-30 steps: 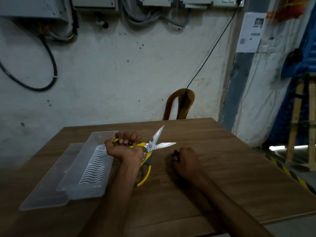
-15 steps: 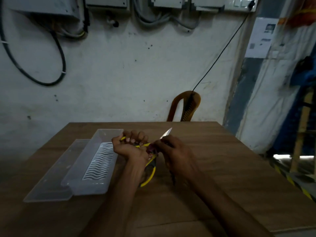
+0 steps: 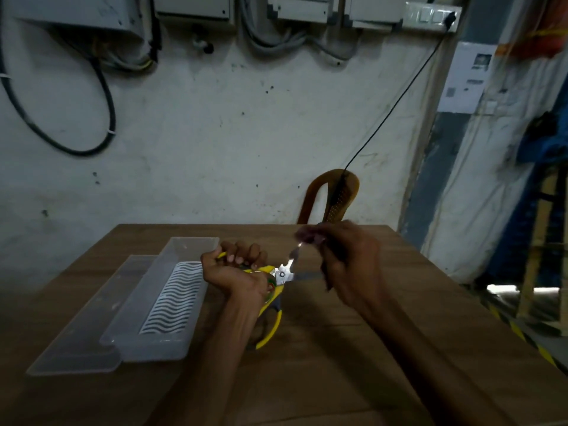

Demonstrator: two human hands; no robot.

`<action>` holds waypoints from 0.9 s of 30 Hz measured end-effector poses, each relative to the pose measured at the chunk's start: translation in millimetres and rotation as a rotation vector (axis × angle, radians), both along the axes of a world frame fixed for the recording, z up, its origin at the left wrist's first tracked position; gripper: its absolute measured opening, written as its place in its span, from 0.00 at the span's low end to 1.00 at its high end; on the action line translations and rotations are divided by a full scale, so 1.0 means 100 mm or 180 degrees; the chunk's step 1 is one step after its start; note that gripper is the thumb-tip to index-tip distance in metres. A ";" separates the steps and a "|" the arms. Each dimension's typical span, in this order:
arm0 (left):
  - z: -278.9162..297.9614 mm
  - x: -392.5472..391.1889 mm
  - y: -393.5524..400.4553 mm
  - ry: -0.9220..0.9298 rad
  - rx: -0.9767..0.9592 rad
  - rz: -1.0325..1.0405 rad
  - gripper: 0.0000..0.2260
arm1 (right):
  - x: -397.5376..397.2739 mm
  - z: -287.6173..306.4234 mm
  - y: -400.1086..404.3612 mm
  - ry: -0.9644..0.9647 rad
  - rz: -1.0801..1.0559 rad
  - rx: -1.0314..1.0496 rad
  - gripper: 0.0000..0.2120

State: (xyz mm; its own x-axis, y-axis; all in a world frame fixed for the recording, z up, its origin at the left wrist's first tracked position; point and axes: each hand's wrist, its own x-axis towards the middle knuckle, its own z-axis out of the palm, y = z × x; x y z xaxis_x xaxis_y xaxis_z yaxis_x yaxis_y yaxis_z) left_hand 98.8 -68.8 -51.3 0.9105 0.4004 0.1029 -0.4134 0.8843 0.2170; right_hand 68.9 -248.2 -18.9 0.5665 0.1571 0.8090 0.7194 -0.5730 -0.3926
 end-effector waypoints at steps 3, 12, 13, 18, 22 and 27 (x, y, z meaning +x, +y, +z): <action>-0.03 -0.01 -0.01 -0.0033 0.0025 -0.0040 0.09 | -0.08 -0.36 0.27 0.0041 0.0013 -0.0922 0.22; -0.03 0.00 0.00 0.0033 -0.0066 0.0054 0.09 | 0.49 -0.11 -0.04 0.0623 -0.0796 -0.0125 0.15; -0.03 0.02 0.02 0.0006 -0.0135 0.0073 0.09 | 0.41 -0.09 -0.09 0.0664 -0.0707 0.0226 0.11; -0.05 0.12 0.10 -0.0140 -0.0702 0.0108 0.08 | -0.17 -0.42 -0.18 0.1452 -0.0102 0.0992 0.03; -0.04 0.17 0.10 -0.0078 -0.0891 0.0090 0.04 | -0.20 -0.61 -0.01 0.2600 0.0756 0.1609 0.19; -0.05 0.17 0.04 -0.0010 -0.0788 -0.0125 0.13 | -0.22 -0.49 0.33 0.3329 0.1835 0.1799 0.17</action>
